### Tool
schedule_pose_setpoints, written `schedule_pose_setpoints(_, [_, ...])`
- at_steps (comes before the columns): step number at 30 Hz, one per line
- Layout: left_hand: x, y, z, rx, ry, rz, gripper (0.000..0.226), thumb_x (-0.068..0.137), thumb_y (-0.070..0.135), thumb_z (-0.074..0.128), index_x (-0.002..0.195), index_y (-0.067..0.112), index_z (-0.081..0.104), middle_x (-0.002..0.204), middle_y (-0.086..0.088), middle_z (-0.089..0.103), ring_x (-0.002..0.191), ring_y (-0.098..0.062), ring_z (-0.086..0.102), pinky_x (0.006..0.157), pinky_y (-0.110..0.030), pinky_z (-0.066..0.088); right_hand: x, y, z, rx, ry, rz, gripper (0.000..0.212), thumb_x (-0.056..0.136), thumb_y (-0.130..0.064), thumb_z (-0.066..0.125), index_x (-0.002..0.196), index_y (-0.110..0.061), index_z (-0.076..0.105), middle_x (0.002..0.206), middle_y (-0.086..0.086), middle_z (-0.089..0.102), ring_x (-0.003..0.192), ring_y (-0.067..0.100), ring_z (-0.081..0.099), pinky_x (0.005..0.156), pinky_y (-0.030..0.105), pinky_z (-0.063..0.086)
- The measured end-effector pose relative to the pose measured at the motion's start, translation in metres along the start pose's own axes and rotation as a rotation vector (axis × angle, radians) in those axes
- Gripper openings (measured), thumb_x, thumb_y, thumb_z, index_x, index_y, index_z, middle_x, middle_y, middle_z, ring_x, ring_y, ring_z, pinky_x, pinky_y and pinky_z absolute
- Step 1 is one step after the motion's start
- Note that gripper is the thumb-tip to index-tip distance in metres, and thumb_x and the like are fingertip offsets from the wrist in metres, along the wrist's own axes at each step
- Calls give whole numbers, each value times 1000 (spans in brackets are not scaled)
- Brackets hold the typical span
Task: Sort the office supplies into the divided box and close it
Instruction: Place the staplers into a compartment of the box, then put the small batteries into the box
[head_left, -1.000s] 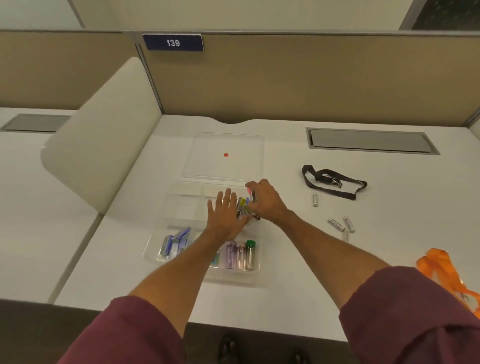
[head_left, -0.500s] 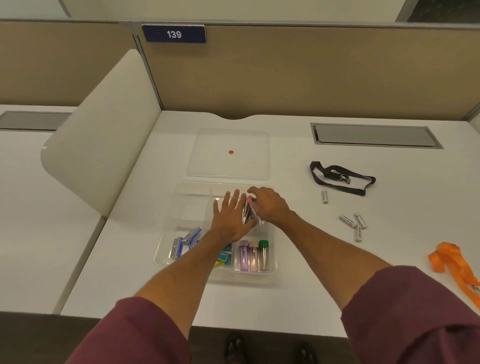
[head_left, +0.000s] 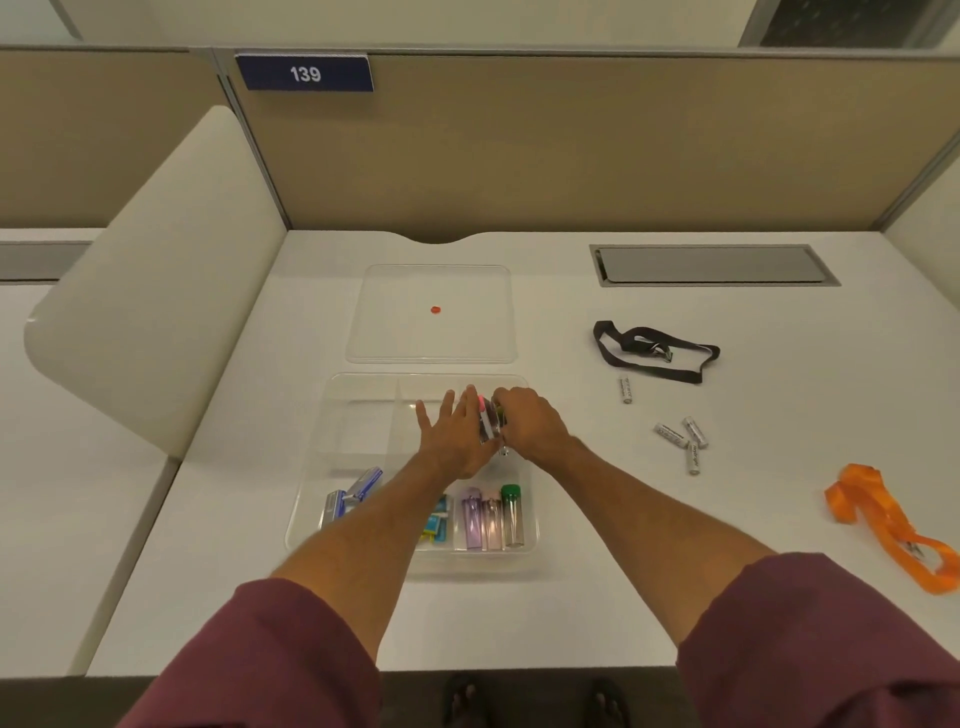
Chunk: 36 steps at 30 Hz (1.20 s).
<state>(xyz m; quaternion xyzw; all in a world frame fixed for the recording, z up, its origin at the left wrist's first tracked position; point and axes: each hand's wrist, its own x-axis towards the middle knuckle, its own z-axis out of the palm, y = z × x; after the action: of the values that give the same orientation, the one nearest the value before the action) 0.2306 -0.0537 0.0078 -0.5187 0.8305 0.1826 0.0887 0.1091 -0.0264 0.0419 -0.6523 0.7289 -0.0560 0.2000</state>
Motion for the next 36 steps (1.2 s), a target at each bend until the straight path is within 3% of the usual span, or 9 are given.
schedule_pose_setpoints(3, [1,3,2,-3,-7,-11,82,94,62,29,153,16,-4,162,-3,-7,150,-25,-6,116,-61,-7,-3,1,3,25,3,0,21,90,-18,62,107,-7,59,105,11,64,93,26,64,70,26,42])
schedule_pose_setpoints(8, [0,5,-3,16,17,-2,84,94,60,34,153,11,-2,162,-5,-4,150,-26,-5,116,-61,-6,-7,4,2,36,-12,-49,31,86,-13,66,116,-7,57,113,13,61,100,28,62,82,33,50])
schedule_pose_setpoints(12, [-1,16,-12,18,77,0,85,94,58,35,152,9,-4,162,-7,-3,150,-28,-4,116,-59,-5,-15,15,-4,42,115,-63,29,89,-15,60,118,-10,57,117,9,57,108,26,55,83,38,51])
schedule_pose_setpoints(15, [0,32,-19,64,124,41,75,97,53,31,152,11,2,162,-9,-3,150,-28,-4,118,-58,-3,-25,34,-10,34,218,-20,34,92,-17,55,125,-11,52,124,8,53,116,25,48,85,36,49])
schedule_pose_setpoints(20, [5,78,-22,95,195,185,64,98,47,35,150,12,18,162,-9,5,150,-29,4,119,-56,3,-49,82,-16,-22,227,111,39,93,-14,51,132,-13,45,129,7,49,119,24,45,86,35,49])
schedule_pose_setpoints(29, [21,163,10,82,114,329,59,99,39,40,148,12,23,161,-9,7,149,-27,7,121,-50,5,-86,179,-24,-41,203,393,39,93,-8,51,131,-13,44,129,12,47,118,27,48,87,33,51])
schedule_pose_setpoints(36, [37,216,36,62,30,367,59,98,35,43,148,11,23,161,-10,7,149,-27,9,121,-48,11,-89,225,-26,44,159,454,45,94,-11,50,138,-13,40,130,15,45,114,31,51,88,38,50])
